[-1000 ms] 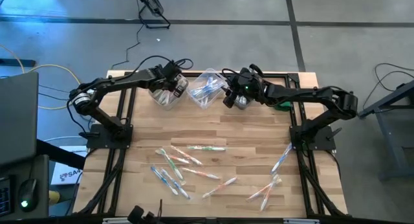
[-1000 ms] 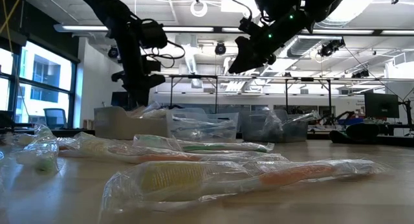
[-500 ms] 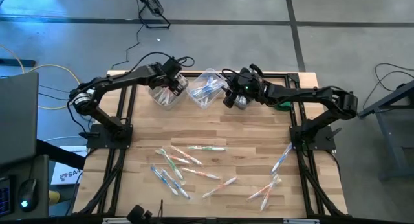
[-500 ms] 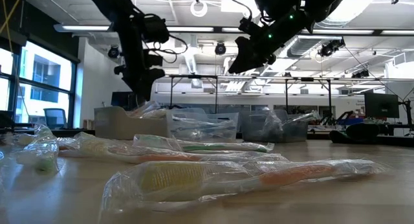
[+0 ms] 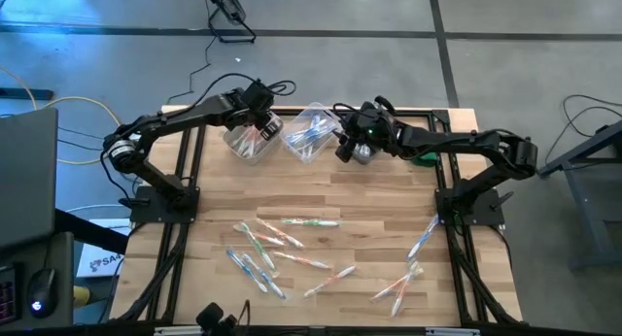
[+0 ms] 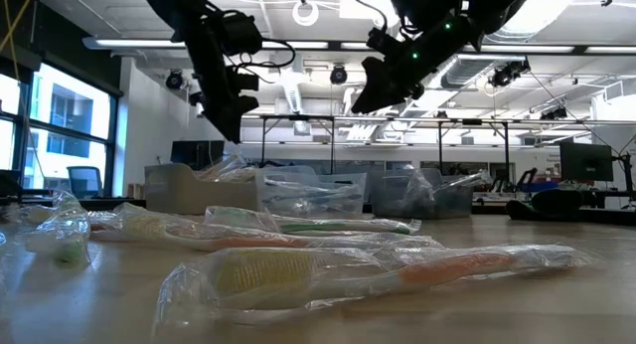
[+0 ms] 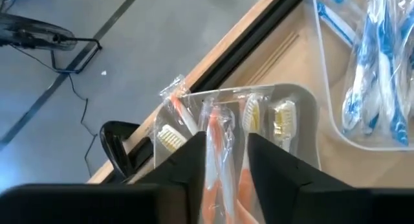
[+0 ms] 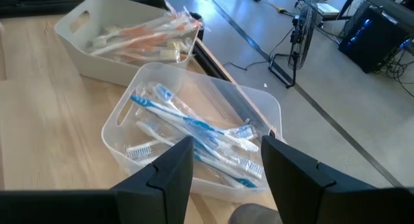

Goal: Pick & Place Toothbrushes
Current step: Put the green toothbrush into the black bin

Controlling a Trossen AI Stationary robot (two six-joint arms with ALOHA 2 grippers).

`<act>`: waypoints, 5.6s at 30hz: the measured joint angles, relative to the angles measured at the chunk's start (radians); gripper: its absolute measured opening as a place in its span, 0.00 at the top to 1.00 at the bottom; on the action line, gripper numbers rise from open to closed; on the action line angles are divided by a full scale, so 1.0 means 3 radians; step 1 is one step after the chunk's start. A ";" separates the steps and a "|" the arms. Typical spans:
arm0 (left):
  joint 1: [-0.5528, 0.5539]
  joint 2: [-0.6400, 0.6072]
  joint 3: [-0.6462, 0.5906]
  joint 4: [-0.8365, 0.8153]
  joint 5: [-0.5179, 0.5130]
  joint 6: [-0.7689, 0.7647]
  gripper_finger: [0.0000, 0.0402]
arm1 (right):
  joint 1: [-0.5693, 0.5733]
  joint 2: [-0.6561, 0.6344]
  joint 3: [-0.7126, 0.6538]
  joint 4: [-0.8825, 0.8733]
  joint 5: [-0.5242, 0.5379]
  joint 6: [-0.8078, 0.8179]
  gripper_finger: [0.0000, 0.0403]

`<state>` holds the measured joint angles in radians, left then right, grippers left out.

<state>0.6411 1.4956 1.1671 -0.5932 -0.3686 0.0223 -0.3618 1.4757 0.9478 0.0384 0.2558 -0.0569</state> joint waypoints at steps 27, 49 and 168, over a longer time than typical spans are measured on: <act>-0.0937 -0.2182 -0.1040 -0.0040 0.0157 -0.0148 1.00 | 0.0000 0.0000 0.0000 -0.0008 -0.0001 -0.0084 0.57; -0.1005 -0.2380 -0.1043 -0.0091 0.0155 -0.0140 1.00 | 0.0870 0.0000 0.0000 -0.0084 -0.1004 0.0390 0.57; -0.1003 -0.2243 -0.1039 -0.0622 0.0154 -0.0263 1.00 | 0.1896 0.0338 0.0036 -0.0570 0.0398 0.0797 0.90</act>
<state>0.3401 0.8227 0.8555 -0.7798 -0.3225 -0.0566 0.2070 1.5771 0.9586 -0.1325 0.3753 0.1821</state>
